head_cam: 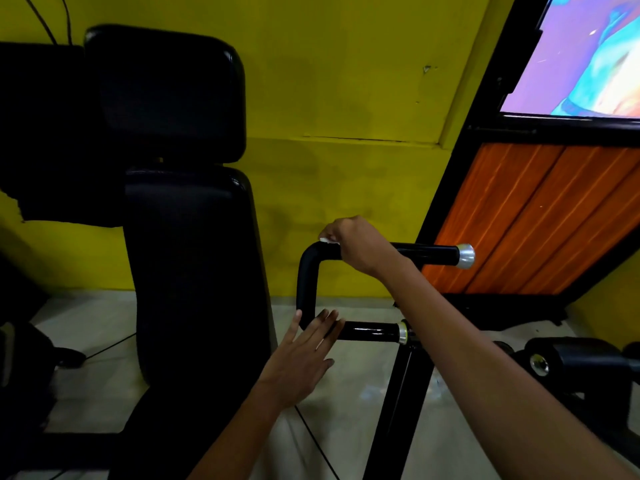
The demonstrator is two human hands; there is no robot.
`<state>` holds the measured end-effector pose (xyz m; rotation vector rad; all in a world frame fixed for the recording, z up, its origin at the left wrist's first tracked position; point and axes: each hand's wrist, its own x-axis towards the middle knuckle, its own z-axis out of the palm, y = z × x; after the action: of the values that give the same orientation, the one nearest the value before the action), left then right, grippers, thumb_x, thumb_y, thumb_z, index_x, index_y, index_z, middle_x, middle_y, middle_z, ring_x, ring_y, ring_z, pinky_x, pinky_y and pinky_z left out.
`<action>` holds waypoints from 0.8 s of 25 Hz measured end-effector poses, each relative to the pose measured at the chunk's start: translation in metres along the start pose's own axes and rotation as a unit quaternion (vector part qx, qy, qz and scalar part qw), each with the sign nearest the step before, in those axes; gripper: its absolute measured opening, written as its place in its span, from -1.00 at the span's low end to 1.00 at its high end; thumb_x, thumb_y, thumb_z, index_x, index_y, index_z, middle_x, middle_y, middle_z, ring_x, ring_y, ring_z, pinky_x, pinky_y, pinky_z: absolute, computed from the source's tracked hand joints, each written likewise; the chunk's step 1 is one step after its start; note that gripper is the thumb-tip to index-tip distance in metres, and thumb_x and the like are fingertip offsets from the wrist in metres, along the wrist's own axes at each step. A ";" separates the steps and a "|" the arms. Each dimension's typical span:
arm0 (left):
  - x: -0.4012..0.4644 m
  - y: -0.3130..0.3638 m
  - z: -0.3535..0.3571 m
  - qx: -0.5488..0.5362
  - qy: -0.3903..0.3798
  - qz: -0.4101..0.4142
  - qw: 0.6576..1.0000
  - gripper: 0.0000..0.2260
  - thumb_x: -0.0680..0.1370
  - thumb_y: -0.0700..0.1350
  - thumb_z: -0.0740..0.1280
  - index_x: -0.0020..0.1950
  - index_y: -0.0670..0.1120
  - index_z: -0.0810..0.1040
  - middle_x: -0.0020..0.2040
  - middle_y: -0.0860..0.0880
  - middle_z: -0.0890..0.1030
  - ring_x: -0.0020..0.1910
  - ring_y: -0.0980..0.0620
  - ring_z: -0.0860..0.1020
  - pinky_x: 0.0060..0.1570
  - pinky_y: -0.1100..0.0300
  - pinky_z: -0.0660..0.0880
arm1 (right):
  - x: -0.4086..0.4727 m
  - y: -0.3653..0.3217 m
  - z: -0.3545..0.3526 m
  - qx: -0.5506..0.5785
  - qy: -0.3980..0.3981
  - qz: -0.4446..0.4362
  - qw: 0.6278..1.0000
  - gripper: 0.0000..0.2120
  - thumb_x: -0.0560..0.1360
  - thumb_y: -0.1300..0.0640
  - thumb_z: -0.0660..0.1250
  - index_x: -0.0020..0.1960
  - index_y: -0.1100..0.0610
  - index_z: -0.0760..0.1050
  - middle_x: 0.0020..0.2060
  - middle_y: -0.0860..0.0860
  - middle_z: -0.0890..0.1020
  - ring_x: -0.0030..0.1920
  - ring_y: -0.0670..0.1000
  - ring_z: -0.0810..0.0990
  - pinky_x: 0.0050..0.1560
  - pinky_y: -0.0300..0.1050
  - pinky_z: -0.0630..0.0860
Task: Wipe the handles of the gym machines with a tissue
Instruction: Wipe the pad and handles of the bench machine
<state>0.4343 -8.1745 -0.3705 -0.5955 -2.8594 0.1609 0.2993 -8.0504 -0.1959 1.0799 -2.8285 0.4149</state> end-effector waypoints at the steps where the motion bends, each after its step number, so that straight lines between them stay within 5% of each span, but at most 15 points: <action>1: -0.002 -0.003 0.000 0.009 -0.001 0.006 1.000 -0.38 0.60 0.13 0.08 0.56 -0.14 0.03 0.56 -0.11 0.09 0.54 -0.06 0.08 0.43 -0.19 -0.02 | -0.003 0.007 -0.003 -0.019 -0.007 0.005 1.000 -0.69 0.40 0.45 0.21 0.01 0.19 0.59 -0.04 0.15 0.64 -0.04 0.17 0.58 -0.13 0.03 0.52; 9: -0.007 -0.012 0.000 0.027 0.024 0.037 0.999 -0.42 0.59 0.11 0.02 0.56 -0.12 0.10 0.55 -0.11 0.15 0.53 -0.05 0.10 0.40 -0.12 0.11 | -0.060 0.088 -0.040 -0.170 -0.004 0.064 0.983 -0.73 0.51 0.24 0.25 0.16 0.06 0.56 0.03 0.04 0.62 0.09 0.09 0.40 0.00 -0.04 0.30; 14: -0.012 -0.005 0.000 0.022 0.035 0.009 0.999 -0.43 0.60 0.10 0.01 0.56 -0.10 0.08 0.57 -0.14 0.06 0.55 -0.10 0.04 0.41 -0.12 0.09 | -0.090 0.112 -0.051 -0.176 0.015 0.135 0.975 -0.84 0.53 0.23 0.26 0.07 0.14 0.56 -0.07 0.06 0.61 -0.09 0.03 0.32 -0.12 -0.12 0.21; 17: -0.017 -0.008 -0.003 0.014 0.043 -0.038 0.998 -0.43 0.59 0.11 0.02 0.56 -0.06 0.08 0.57 -0.15 0.00 0.55 -0.12 0.01 0.40 -0.13 0.11 | -0.080 0.105 -0.041 -0.155 0.042 0.154 0.975 -0.95 0.49 0.30 0.31 -0.12 0.18 0.53 -0.24 0.09 0.59 -0.20 0.04 0.41 -0.18 -0.13 0.33; 20: -0.019 -0.010 -0.003 0.018 0.039 -0.042 0.998 -0.43 0.58 0.11 0.02 0.56 -0.05 0.10 0.58 -0.14 0.00 0.55 -0.12 0.00 0.40 -0.13 0.11 | -0.059 0.080 -0.033 -0.142 0.027 0.121 0.982 -0.91 0.45 0.35 0.28 -0.11 0.25 0.55 -0.20 0.16 0.63 -0.16 0.18 0.57 -0.13 -0.11 0.34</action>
<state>0.4479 -8.1915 -0.3700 -0.4619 -2.7946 0.1709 0.2898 -7.9460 -0.1923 0.6636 -2.8635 0.0487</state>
